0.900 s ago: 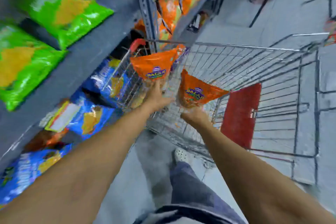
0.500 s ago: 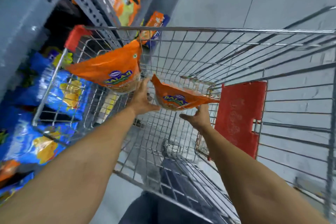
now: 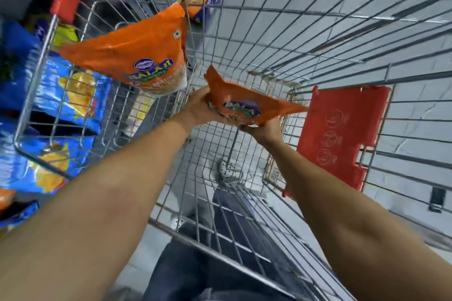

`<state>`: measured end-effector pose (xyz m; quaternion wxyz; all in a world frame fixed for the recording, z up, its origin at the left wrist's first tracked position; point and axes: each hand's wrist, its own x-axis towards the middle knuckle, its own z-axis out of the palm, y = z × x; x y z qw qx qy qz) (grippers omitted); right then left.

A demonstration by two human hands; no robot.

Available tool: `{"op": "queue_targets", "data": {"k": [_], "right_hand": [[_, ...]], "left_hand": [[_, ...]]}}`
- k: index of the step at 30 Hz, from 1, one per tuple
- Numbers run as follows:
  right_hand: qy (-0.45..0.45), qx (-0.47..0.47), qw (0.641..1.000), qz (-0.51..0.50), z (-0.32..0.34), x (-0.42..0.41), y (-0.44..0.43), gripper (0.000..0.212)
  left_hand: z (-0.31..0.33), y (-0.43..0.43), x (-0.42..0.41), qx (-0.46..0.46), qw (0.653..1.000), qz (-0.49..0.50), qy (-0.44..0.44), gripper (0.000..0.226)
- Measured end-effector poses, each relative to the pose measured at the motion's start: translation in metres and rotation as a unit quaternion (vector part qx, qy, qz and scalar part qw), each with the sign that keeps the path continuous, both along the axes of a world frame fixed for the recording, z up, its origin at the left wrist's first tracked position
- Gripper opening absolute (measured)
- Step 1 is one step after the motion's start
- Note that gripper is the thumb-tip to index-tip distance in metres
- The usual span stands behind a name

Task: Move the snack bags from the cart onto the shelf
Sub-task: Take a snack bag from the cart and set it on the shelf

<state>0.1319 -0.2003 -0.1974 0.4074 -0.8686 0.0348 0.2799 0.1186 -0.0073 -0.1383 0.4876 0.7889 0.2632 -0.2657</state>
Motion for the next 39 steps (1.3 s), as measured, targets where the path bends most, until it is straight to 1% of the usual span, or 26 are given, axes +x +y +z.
{"op": "queue_targets", "data": {"k": [1,3,5,6,9,11,12,14,15,18,21,23,25,27,31,34,37,39], "right_hand": [[0.006,0.001,1.000,0.015,0.011,0.002,-0.002,0.062],[0.033,-0.004,0.998,0.050,0.031,0.004,-0.005,0.063],[0.037,0.035,0.997,0.064,0.051,0.000,-0.006,0.065],[0.037,0.052,0.995,0.076,0.059,0.000,-0.005,0.065],[0.043,0.090,0.989,0.111,0.099,-0.002,0.001,0.068],[0.021,0.117,0.981,0.150,0.131,-0.003,0.008,0.067],[0.003,0.136,0.976,0.169,0.153,-0.005,0.015,0.063],[-0.031,0.186,0.957,0.218,0.185,-0.009,0.026,0.053],[-0.054,0.207,0.947,0.241,0.201,-0.013,0.033,0.051],[-0.099,0.242,0.923,0.282,0.240,-0.030,0.059,0.058],[-0.124,0.273,0.911,0.284,0.282,-0.056,0.093,0.060],[-0.155,0.328,0.885,0.291,0.320,-0.080,0.120,0.047],[-0.172,0.398,0.851,0.295,0.362,-0.104,0.148,0.040],[-0.182,0.472,0.807,0.306,0.405,-0.125,0.175,0.033],[-0.195,0.563,0.727,0.341,0.483,-0.168,0.228,0.038],[-0.194,0.620,0.675,0.348,0.537,-0.198,0.261,0.044],[-0.189,0.656,0.636,0.358,0.585,-0.228,0.289,0.042],[-0.192,0.670,0.616,0.367,0.615,-0.248,0.306,0.042]], "left_hand": [[0.007,0.001,-0.002,-0.008,1.000,-0.002,-0.005,0.071],[0.021,0.003,-0.008,0.008,1.000,-0.011,0.005,0.078],[0.044,0.005,-0.018,-0.001,1.000,-0.012,-0.006,0.084],[0.053,0.007,-0.023,-0.015,1.000,-0.005,-0.018,0.084],[0.100,0.012,-0.042,0.007,0.995,0.012,-0.098,0.084],[0.132,0.018,-0.062,0.040,0.986,0.028,-0.156,0.082],[0.147,0.023,-0.074,0.052,0.982,0.044,-0.176,0.081],[0.177,0.033,-0.099,0.061,0.973,0.091,-0.204,0.077],[0.193,0.039,-0.113,0.067,0.967,0.106,-0.222,0.074],[0.236,0.054,-0.158,0.085,0.941,0.153,-0.290,0.061],[0.286,0.071,-0.204,0.099,0.896,0.214,-0.376,0.059],[0.322,0.082,-0.232,0.118,0.858,0.256,-0.429,0.060],[0.361,0.096,-0.259,0.153,0.816,0.285,-0.478,0.054],[0.401,0.106,-0.285,0.199,0.770,0.307,-0.522,0.050],[0.476,0.127,-0.333,0.259,0.677,0.349,-0.593,0.039],[0.524,0.140,-0.367,0.289,0.612,0.368,-0.637,0.035],[0.565,0.155,-0.402,0.312,0.573,0.374,-0.659,0.034],[0.588,0.165,-0.424,0.330,0.548,0.375,-0.671,0.030]]}}
